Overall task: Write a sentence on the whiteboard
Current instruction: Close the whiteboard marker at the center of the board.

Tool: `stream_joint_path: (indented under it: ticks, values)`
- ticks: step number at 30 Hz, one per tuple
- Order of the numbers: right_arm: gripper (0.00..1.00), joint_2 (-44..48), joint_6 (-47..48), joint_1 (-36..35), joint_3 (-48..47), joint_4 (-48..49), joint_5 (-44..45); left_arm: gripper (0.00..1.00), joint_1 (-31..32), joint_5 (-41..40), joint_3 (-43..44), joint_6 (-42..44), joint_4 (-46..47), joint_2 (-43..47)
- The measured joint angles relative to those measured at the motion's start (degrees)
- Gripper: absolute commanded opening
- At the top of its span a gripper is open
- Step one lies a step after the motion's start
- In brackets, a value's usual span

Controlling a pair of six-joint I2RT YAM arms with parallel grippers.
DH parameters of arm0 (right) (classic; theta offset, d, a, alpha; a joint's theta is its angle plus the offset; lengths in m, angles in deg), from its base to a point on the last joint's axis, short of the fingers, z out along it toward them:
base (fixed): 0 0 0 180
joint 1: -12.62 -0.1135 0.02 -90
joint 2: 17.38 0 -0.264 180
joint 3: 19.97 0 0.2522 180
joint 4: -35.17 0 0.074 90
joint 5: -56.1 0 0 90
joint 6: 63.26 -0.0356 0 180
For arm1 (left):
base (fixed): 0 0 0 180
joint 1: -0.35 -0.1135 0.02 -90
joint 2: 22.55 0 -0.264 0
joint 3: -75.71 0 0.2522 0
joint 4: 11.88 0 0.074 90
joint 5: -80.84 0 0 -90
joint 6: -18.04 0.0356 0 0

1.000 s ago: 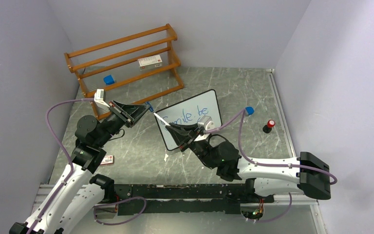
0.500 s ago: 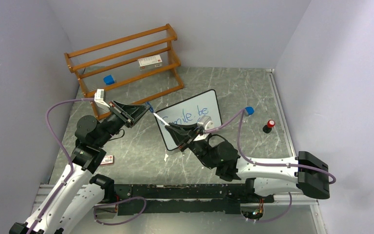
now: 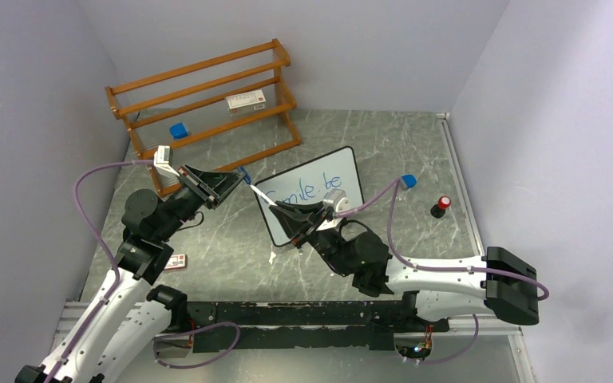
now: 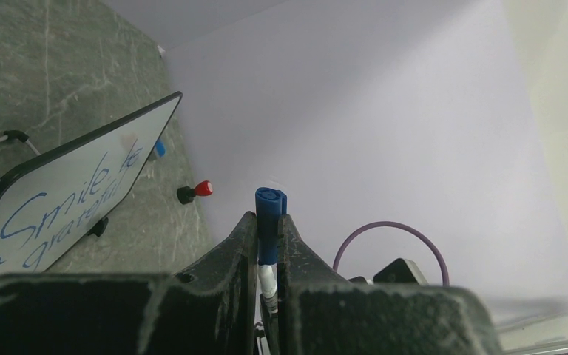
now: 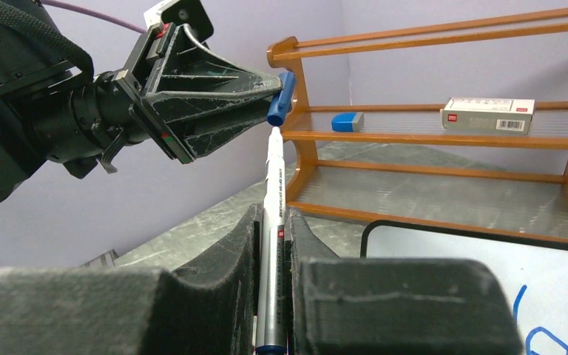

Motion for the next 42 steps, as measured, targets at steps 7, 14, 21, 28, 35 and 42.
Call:
stream_joint_path:
  ticks: [7,14,21,28,35,42]
  values:
    - [0.00,0.00,-0.52,-0.04,0.00,0.04,0.28,0.05,0.02,0.02,0.17,2.29,-1.14,0.11]
    - [0.00,0.00,-1.03,-0.04,-0.02,0.02,0.44,0.05,0.02,0.02,0.20,3.67,-1.77,0.79]
    - [0.00,-0.76,-1.40,-0.04,-0.02,1.22,0.96,0.05,0.00,0.04,0.20,3.67,-1.73,1.09]
    - [0.00,-3.72,-1.79,-0.15,-0.94,4.50,0.96,0.05,-0.02,0.74,0.20,3.67,-1.70,1.31]
    - [0.00,-7.39,-1.84,-0.20,-1.40,10.43,1.99,0.05,-0.04,0.90,0.20,3.78,-0.74,1.33]
    - [0.00,-14.78,-1.07,-0.31,-2.21,22.67,3.56,0.05,-0.02,1.33,0.20,4.46,0.68,1.31]
